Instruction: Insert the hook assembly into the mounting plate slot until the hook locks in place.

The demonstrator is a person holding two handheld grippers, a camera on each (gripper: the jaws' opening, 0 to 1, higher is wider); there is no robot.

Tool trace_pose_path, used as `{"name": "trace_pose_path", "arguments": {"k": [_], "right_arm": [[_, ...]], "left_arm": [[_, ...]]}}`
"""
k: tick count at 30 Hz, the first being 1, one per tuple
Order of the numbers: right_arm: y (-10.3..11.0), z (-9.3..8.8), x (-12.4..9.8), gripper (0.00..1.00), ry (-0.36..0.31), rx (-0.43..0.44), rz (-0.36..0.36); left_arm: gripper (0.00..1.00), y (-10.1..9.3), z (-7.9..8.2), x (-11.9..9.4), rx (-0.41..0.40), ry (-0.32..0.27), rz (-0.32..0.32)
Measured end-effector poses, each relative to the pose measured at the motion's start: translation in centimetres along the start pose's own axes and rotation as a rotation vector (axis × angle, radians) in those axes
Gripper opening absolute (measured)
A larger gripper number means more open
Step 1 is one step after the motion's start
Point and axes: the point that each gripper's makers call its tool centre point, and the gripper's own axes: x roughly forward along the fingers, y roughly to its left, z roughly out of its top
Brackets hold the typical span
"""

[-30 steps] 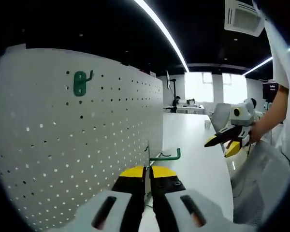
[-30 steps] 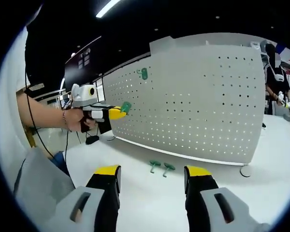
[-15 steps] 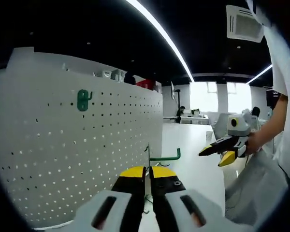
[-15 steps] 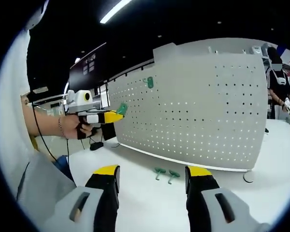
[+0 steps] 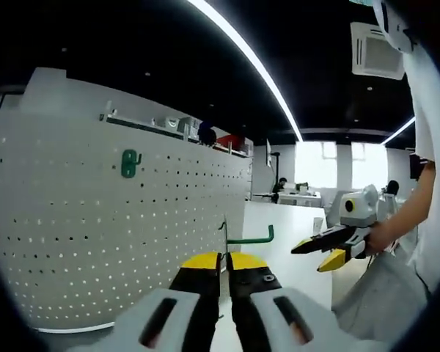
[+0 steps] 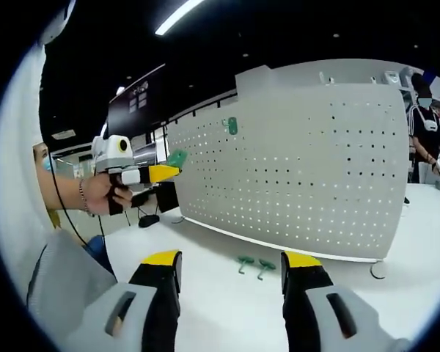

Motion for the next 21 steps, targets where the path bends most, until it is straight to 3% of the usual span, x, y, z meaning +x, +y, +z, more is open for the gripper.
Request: {"name": "trace_pose_path", "arguments": {"k": [4, 7, 9, 18, 21], "right_arm": [[0.2, 1.0, 0.0, 0.52, -0.046, 0.010, 0.011], [0.8, 3.7, -0.3, 0.50, -0.174, 0.030, 0.035], [1.0, 4.6, -0.4, 0.51, -0.213, 0.065, 0.045], [1.8, 4.6, 0.1, 0.51, -0.195, 0.058, 0.070], [2.3, 4.8, 0.3, 0.47, -0.202, 0.062, 0.089]], "left_arm": [[0.03, 0.3, 0.4, -0.1, -0.016, -0.018, 0.012], [0.03, 0.4, 0.5, -0.1, -0.015, -0.020, 0.014], [0.03, 0.4, 0.5, -0.1, -0.015, -0.019, 0.017], [0.03, 0.4, 0.4, 0.0, -0.014, -0.017, 0.023], [0.03, 0.4, 0.5, 0.0, -0.014, -0.021, 0.036]]}}
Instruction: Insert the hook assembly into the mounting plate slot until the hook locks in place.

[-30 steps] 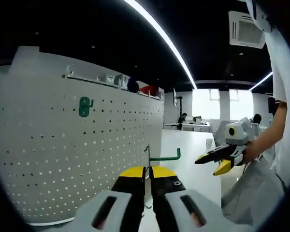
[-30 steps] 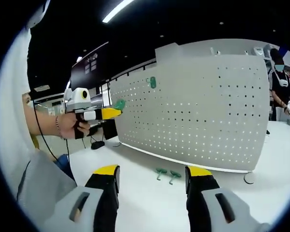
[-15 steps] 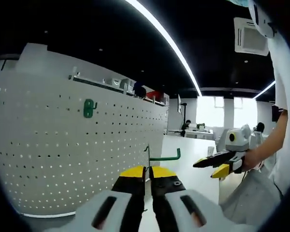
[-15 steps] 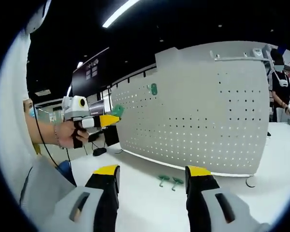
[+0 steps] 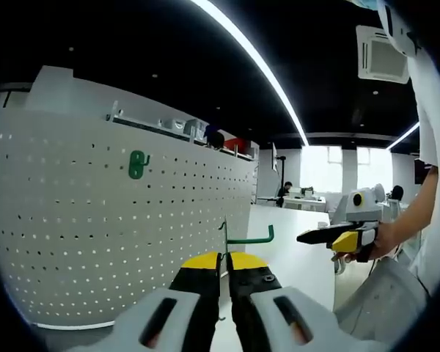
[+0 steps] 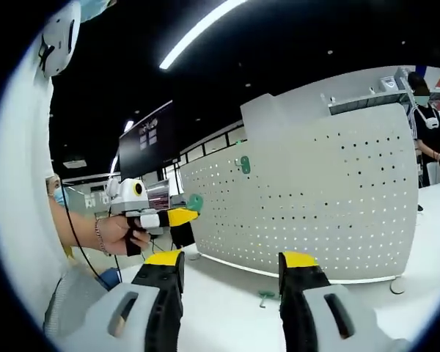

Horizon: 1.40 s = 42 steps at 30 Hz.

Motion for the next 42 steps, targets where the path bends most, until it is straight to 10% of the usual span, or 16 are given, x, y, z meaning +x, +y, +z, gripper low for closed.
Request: {"name": "trace_pose_path", "arguments": {"k": [42], "right_arm": [[4.3, 1.3, 8.0, 0.36, -0.046, 0.096, 0.153]], "left_arm": [[0.03, -1.5, -1.0, -0.1, 0.063, 0.038, 0.079]]}}
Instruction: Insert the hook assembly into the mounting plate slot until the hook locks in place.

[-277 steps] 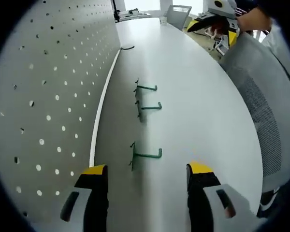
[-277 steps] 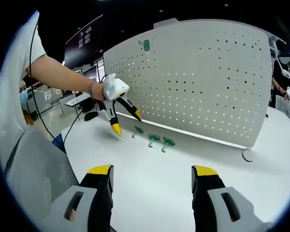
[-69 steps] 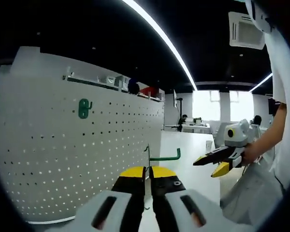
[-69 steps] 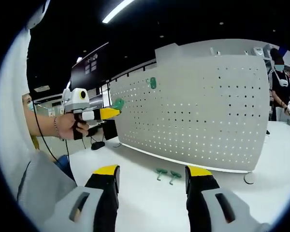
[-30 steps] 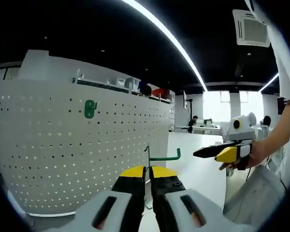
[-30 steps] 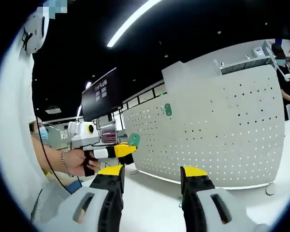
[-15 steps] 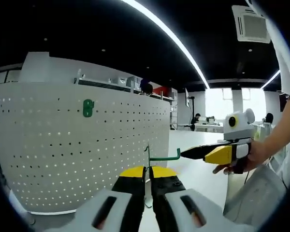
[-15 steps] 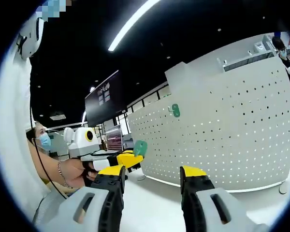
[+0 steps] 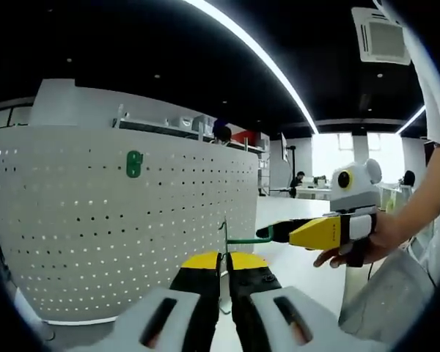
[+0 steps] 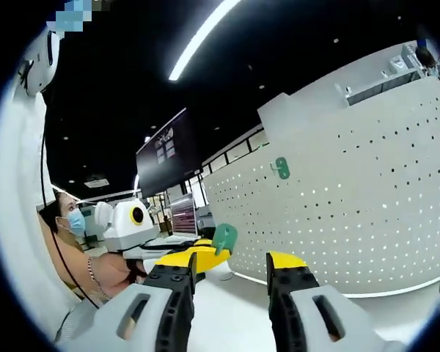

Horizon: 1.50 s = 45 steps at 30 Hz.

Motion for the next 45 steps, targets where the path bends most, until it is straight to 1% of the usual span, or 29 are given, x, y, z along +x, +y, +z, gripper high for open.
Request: {"name": "trace_pose_path", "arguments": {"k": [9, 14, 19, 22, 25, 27, 37, 38, 40, 45], "right_arm": [[0.8, 0.5, 1.3, 0.28, -0.018, 0.018, 0.019], [1.0, 0.6, 1.9, 0.24, -0.012, 0.013, 0.023], [1.5, 0.1, 2.5, 0.18, 0.010, 0.014, 0.040], [1.8, 0.1, 2.7, 0.16, 0.008, 0.014, 0.047], [2.0, 0.1, 3.0, 0.11, 0.012, 0.005, 0.050], [2.0, 0.2, 3.0, 0.09, 0.009, -0.011, 0.045], [1.5, 0.2, 3.3, 0.04, 0.021, -0.031, 0.015], [1.3, 0.1, 3.3, 0.03, 0.027, -0.051, 0.006], [1.4, -0.1, 3.5, 0.04, 0.037, -0.052, 0.006], [1.4, 0.0, 3.5, 0.03, 0.034, -0.053, -0.005]], "left_arm": [[0.03, -0.1, 0.0, 0.0, 0.001, -0.001, 0.006], [0.03, 0.1, 0.1, -0.1, 0.000, -0.002, 0.013], [0.03, 0.0, 0.3, -0.2, 0.006, -0.004, 0.015], [0.03, 0.1, 0.4, -0.3, 0.006, -0.003, 0.019], [0.03, 0.0, 0.4, -0.3, 0.005, -0.004, 0.020], [0.03, 0.0, 0.4, -0.4, 0.003, -0.004, 0.022], [0.03, -0.2, 0.5, -0.4, 0.001, -0.010, 0.031], [0.03, -0.2, 0.5, -0.4, -0.001, -0.008, 0.031], [0.03, -0.2, 0.5, -0.4, 0.001, -0.009, 0.032], [0.03, -0.2, 0.6, -0.4, 0.003, -0.014, 0.037]]}}
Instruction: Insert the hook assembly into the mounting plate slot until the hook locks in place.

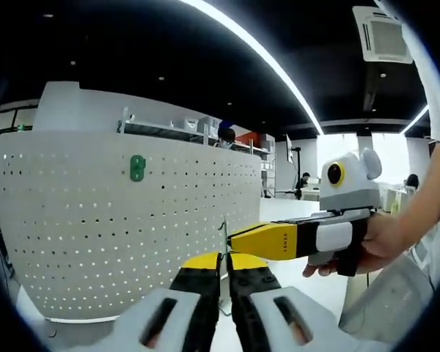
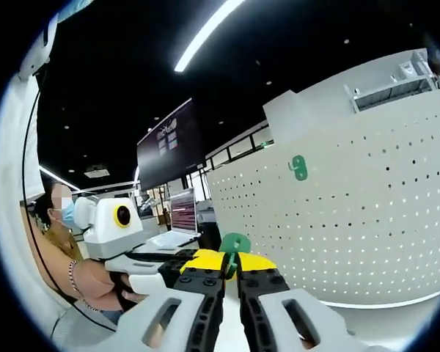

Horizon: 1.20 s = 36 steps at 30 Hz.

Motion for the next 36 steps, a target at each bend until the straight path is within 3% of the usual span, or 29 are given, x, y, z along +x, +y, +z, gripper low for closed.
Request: {"name": "trace_pose_path", "arguments": {"k": [22, 26, 30, 36], "right_arm": [[0.0, 0.0, 0.1, 0.01, 0.014, 0.020, -0.019], [0.0, -0.2, 0.1, 0.01, 0.019, 0.023, -0.019], [0.0, -0.1, 0.2, 0.01, 0.020, 0.024, -0.019], [-0.2, -0.4, 0.1, 0.01, 0.028, 0.028, -0.021]], "left_arm": [[0.05, 0.1, -0.1, 0.0, -0.005, 0.003, 0.002], [0.16, -0.1, -0.7, 0.3, 0.013, 0.041, -0.010], [0.21, -0.2, -0.8, 0.3, 0.006, 0.043, -0.018], [0.40, -0.1, -1.6, 0.6, 0.001, 0.080, -0.017]]}}
